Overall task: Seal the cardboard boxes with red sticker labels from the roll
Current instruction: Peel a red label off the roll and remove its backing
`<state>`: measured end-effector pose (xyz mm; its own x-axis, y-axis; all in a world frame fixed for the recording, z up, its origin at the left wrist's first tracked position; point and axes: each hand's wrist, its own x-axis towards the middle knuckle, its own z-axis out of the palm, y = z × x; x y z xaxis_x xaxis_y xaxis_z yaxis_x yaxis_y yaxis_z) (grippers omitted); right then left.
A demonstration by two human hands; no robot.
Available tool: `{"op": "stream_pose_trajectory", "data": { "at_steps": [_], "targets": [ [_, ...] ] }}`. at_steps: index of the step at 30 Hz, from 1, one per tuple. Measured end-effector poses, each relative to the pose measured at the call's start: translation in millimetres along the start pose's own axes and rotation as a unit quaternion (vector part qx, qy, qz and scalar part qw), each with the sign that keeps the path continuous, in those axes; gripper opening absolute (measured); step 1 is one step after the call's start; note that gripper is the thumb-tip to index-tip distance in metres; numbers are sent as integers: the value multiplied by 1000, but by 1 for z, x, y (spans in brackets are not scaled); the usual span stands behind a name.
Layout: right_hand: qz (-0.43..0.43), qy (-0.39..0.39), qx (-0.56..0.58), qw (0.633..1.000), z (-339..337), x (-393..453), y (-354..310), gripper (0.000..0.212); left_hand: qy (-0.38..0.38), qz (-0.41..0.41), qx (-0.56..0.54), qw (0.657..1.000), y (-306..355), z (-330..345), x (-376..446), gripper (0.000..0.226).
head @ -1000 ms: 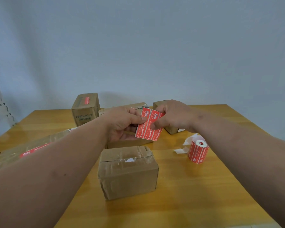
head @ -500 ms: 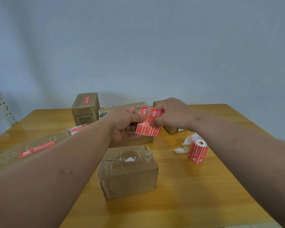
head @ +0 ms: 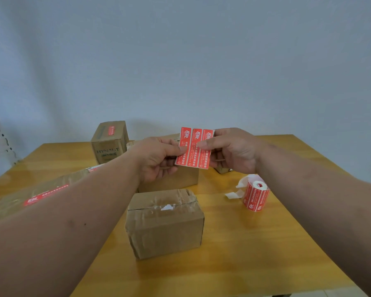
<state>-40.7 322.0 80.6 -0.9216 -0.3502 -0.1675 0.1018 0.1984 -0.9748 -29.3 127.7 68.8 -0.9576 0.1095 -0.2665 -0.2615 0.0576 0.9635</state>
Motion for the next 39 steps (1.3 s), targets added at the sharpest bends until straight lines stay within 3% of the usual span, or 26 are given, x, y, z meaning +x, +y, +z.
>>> {"op": "stream_pose_trajectory", "data": {
  "at_steps": [4, 7, 13, 23, 27, 36, 39],
  "targets": [
    [14, 14, -44, 999, 6, 3, 1, 41, -1, 5, -12, 1000, 0, 7, -2, 35],
    [-8, 50, -98, 994, 6, 5, 1, 41, -4, 3, 4, 1000, 1, 8, -3, 31],
    [-47, 46, -142, 988, 6, 0, 1, 35, -4, -14, 6, 1000, -1, 7, -1, 25],
    [-58, 38, -123, 990, 2, -4, 2, 25, -14, -27, -24, 999, -5, 5, -1, 33],
    [-50, 23, -124, 991, 1, -5, -1, 27, -31, -29, 6, 999, -3, 3, -1, 19],
    [-45, 63, -60, 995, -5, -4, 3, 29, 66, 1, -20, 998, -11, 5, 9, 10],
    [-18, 80, -151, 985, -12, -6, 8, 41, 68, 4, -5, 998, -13, 1, 9, 9]
  ]
}}
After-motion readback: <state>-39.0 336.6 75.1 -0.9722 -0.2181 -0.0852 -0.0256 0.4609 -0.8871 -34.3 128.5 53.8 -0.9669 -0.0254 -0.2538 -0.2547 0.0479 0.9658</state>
